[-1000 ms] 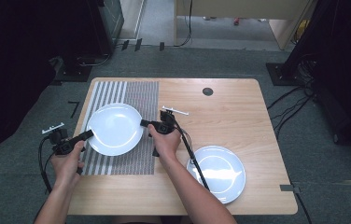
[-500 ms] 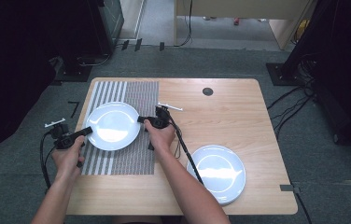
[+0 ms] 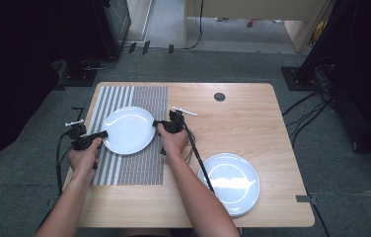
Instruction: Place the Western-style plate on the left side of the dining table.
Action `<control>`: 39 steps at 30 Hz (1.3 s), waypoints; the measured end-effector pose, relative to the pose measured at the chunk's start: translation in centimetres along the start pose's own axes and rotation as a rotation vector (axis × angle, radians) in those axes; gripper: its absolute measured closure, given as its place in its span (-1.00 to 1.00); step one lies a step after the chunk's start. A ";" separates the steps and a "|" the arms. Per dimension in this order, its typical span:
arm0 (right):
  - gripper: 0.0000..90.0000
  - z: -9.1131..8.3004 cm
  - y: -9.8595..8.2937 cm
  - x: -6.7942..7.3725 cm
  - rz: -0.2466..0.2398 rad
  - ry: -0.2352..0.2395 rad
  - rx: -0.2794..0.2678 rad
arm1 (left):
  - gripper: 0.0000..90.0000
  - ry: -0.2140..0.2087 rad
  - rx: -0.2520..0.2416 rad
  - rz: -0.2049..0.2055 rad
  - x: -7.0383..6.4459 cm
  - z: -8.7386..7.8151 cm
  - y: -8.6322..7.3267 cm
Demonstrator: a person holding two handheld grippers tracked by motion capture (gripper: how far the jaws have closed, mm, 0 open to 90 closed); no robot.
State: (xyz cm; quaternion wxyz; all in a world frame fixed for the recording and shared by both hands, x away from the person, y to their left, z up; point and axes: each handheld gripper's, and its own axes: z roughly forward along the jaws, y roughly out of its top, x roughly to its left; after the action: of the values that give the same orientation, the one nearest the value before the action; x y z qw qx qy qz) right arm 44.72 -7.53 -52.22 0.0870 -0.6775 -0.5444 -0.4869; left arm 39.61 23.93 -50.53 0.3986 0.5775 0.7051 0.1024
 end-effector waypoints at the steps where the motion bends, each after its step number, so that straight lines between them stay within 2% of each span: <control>1: 0.94 0.0 0.1 0.0 -0.010 -0.021 -0.010 | 0.63 0.004 0.006 0.012 -0.2 0.2 -0.2; 2: 0.94 0.0 0.1 0.0 -0.010 -0.021 -0.010 | 0.63 0.004 0.006 0.012 -0.2 0.2 -0.2; 5: 0.93 0.1 0.1 0.1 -0.040 -0.040 -0.017 | 0.60 0.026 -0.004 0.055 -0.5 0.2 -0.3; 7: 0.91 0.2 -0.1 0.2 -0.072 -0.059 -0.022 | 0.56 0.056 -0.018 0.113 -0.9 0.3 -0.6; 8: 0.91 0.2 -0.1 0.2 -0.072 -0.059 -0.022 | 0.51 0.056 -0.018 0.113 -0.9 0.3 -0.6; 9: 0.90 0.3 -0.1 0.2 -0.090 -0.068 -0.023 | 0.51 0.072 -0.039 0.164 -1.2 0.4 -0.7; 10: 0.89 0.3 -0.2 0.2 -0.099 -0.069 -0.019 | 0.39 0.073 -0.054 0.192 -1.4 0.4 -0.9; 11: 0.86 0.3 -0.1 0.1 -0.101 -0.066 -0.017 | 0.31 0.073 -0.064 0.210 -1.5 0.4 -0.9; 15: 0.54 -0.3 0.3 0.3 -0.123 -0.061 -0.048 | 0.08 0.093 -0.099 0.259 -1.9 0.1 -0.9; 16: 0.51 -0.5 0.4 0.3 -0.128 -0.064 -0.051 | 0.02 0.101 -0.107 0.263 -1.9 -0.1 -0.8; 17: 0.36 -0.9 0.7 0.4 -0.142 -0.065 -0.052 | -0.09 0.107 -0.117 0.261 -1.9 -0.4 -0.7; 18: 0.36 -0.9 0.7 0.4 -0.142 -0.065 -0.052 | -0.12 0.107 -0.117 0.261 -1.9 -0.4 -0.7; 19: 0.29 -1.4 0.9 0.5 -0.175 -0.070 -0.048 | -0.20 0.103 -0.116 0.254 -1.9 -0.7 -0.6; 21: 0.23 -1.6 1.0 0.6 -0.188 -0.074 -0.046 | -0.27 0.106 -0.109 0.255 -2.1 -1.2 -0.6; 22: 0.12 -2.3 1.2 0.8 -0.251 -0.069 -0.034 | -0.41 0.122 -0.099 0.267 -2.3 -1.7 -0.6; 23: 0.12 -2.3 1.2 0.8 -0.251 -0.069 -0.034 | -0.47 0.122 -0.099 0.267 -2.3 -1.7 -0.6; 24: 0.12 -2.5 1.3 0.8 -0.257 -0.059 -0.026 | -0.47 0.130 -0.089 0.267 -2.4 -2.0 -0.6; 26: 0.06 -3.4 1.6 0.8 -0.282 -0.002 -0.012 | -0.62 0.127 -0.088 0.268 -2.7 -2.6 -0.6; 27: -0.08 -4.5 1.9 0.8 -0.299 0.031 -0.008 | -0.70 0.116 -0.098 0.270 -3.0 -3.3 -0.7; 29: -0.11 -5.0 2.0 0.9 -0.311 0.036 -0.008 | -0.71 0.105 -0.107 0.275 -3.2 -3.7 -0.7; 31: -0.23 -6.4 2.1 1.1 -0.353 0.043 -0.025 | -0.78 0.081 -0.109 0.289 -3.6 -4.3 -0.9; 33: -0.26 -7.8 2.1 1.2 -0.387 0.047 -0.039 | -0.79 0.082 -0.100 0.314 -4.2 -5.0 -1.3; 35: -0.26 -9.0 2.0 1.2 -0.429 0.012 -0.032 | -0.79 0.064 -0.112 0.324 -4.6 -5.6 -1.7; 37: -0.29 -10.8 1.5 0.8 -0.468 0.000 -0.030 | -0.79 0.042 -0.116 0.328 -5.2 -6.3 -2.3; 39: -0.29 -11.2 1.4 0.6 -0.473 -0.002 -0.029 | -0.79 0.039 -0.120 0.335 -5.5 -6.6 -2.6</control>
State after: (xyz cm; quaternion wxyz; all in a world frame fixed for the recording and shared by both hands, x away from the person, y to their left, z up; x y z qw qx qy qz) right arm 39.52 -14.91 -45.47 -0.0398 -0.5328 -0.6811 -0.5006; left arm 33.31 20.25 -45.33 0.3961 0.6601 0.5991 0.2202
